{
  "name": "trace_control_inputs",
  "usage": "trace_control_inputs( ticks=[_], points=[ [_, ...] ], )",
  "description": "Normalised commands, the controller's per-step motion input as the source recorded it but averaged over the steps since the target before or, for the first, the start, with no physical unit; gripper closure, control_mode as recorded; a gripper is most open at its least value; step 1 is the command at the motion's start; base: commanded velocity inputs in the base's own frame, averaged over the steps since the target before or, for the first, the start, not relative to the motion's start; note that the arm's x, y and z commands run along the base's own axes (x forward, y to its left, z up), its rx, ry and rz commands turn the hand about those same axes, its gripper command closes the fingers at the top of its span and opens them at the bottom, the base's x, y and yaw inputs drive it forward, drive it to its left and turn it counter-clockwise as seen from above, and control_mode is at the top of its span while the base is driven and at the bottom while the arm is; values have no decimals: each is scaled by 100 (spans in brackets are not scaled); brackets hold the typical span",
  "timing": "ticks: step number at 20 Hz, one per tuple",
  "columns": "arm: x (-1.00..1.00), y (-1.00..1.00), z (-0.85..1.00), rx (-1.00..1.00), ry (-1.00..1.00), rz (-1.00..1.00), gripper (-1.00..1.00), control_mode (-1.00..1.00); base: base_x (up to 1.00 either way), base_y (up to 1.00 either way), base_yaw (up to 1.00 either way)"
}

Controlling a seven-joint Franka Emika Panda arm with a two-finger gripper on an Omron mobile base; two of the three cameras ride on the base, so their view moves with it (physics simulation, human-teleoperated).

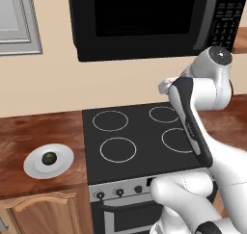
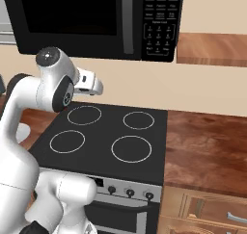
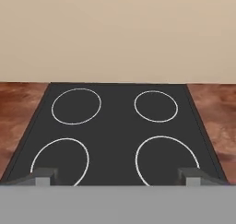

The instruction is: Pick the squash from the counter and place it in the microwave. Then turn on the microwave.

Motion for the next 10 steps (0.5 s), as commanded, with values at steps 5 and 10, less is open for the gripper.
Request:
trace_control_inputs(
  ticks=[5, 10],
  points=[
    [0, -34, 51, -1, -23, -5, -100, -100, 0, 0, 0],
    [0, -37, 53, 0, -19, -2, -100, -100, 0, 0, 0]
  ],
)
